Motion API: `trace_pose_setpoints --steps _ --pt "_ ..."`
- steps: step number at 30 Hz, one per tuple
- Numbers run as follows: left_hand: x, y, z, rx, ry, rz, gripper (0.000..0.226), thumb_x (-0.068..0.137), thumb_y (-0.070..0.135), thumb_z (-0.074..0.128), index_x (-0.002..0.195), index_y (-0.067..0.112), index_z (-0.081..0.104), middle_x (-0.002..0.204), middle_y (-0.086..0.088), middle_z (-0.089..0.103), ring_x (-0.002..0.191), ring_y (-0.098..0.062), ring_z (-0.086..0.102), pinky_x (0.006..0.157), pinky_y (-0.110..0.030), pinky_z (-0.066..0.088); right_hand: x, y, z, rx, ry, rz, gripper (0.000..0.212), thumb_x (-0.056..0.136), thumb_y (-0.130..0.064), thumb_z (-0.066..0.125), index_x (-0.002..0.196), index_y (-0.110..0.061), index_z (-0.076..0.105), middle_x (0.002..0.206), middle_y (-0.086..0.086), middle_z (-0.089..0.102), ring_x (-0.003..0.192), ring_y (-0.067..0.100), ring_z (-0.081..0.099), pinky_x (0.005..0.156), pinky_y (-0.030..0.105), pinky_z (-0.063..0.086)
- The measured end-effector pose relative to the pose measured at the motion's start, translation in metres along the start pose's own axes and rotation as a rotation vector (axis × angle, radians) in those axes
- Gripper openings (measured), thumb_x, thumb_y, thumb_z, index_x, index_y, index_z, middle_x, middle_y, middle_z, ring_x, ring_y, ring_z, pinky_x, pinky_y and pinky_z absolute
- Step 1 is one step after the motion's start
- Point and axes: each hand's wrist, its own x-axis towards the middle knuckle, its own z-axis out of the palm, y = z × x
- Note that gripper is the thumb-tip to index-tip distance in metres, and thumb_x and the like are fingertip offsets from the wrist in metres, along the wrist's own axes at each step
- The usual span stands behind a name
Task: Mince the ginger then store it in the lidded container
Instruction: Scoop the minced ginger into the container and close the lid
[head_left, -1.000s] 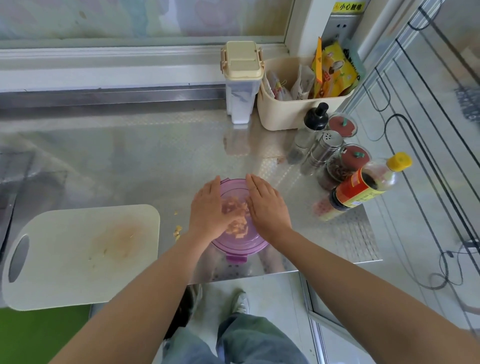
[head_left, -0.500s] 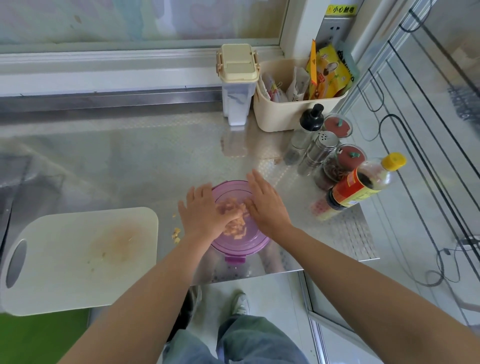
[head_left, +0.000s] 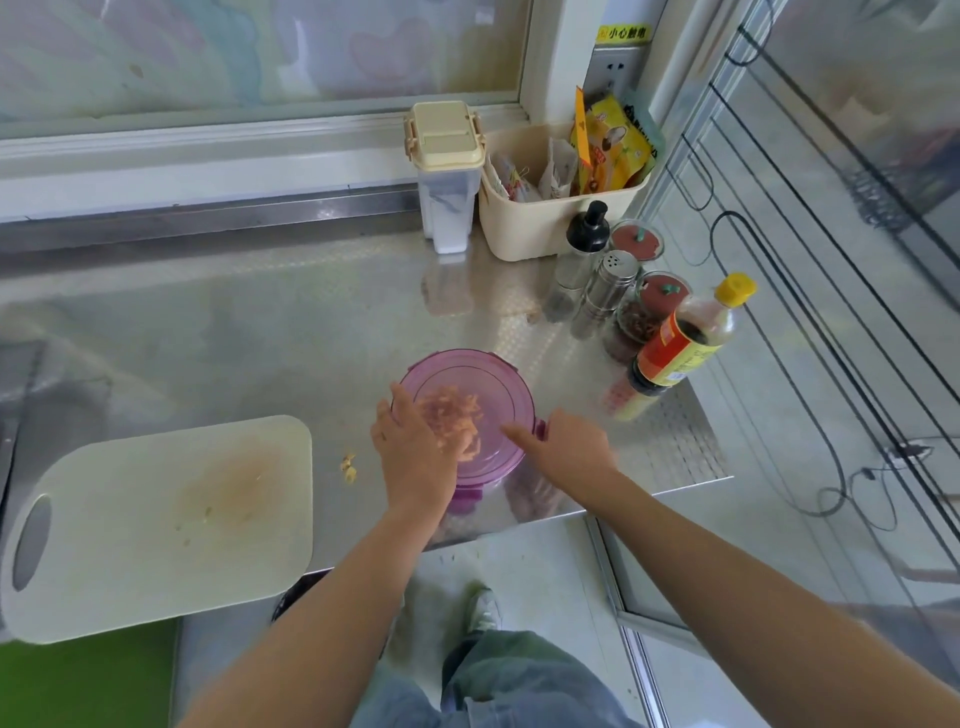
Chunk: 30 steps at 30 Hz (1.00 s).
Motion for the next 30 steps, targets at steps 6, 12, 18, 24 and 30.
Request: trace_pose_setpoints --steps 6,12,18,24,30 --pt "0.002 -0.001 0.002 0.004 -0.01 -0.018 0.103 0.086 0.04 0.068 0.153 0.013 -0.005 0.158 -0.019 0.005 0.146 -0.036 0.006 0.116 -0.04 0.017 0.009 0.004 0.004 0.185 -0.182 -0.037 0.073 0.088 -0.07 0.04 0.078 -0.002 0.063 0.081 0.013 0.07 0.067 0.021 0.063 0.066 0.031 0.049" --pt "0.001 0.0 -0.001 0.04 -0.048 -0.026 0.107 0.084 0.046 0.067 0.153 0.017 -0.009 0.159 -0.018 -0.003 0.147 -0.033 0.002 0.117 -0.038 0.015 0.006 0.005 0.003 0.227 -0.197 -0.045 0.067 0.083 -0.075 0.042 0.071 -0.01 0.055 0.083 0.014 0.071 0.068 0.021 0.062 0.071 0.035 0.052" --pt "-0.01 -0.002 -0.012 -0.047 0.015 -0.275 0.105 0.084 0.058 0.059 0.15 -0.004 0.004 0.155 -0.026 0.017 0.143 -0.035 0.023 0.111 -0.039 0.029 -0.011 -0.024 -0.03 -0.195 0.171 -0.553 0.069 0.08 -0.052 0.067 0.134 -0.019 0.039 0.134 0.002 0.04 0.122 0.021 0.041 0.095 0.034 0.038" --pt "-0.01 -0.019 -0.008 -0.036 0.033 -0.32 0.066 0.088 0.06 0.051 0.128 0.007 0.055 0.126 -0.012 0.06 0.115 -0.031 0.056 0.091 -0.039 0.045 -0.016 -0.015 -0.001 -0.302 -0.002 -0.772 0.105 0.074 -0.059 0.07 0.154 -0.023 0.012 0.162 -0.002 0.004 0.148 0.018 0.006 0.118 0.036 0.006" --pt "-0.002 -0.019 -0.018 0.069 -0.035 -0.249 0.053 0.091 0.057 0.05 0.115 0.012 0.063 0.119 -0.009 0.064 0.11 -0.03 0.058 0.085 -0.036 0.044 -0.015 -0.016 0.002 -0.334 0.029 -0.756 0.107 0.07 -0.063 0.07 0.152 -0.022 0.015 0.162 -0.001 0.004 0.148 0.019 0.005 0.119 0.037 0.006"
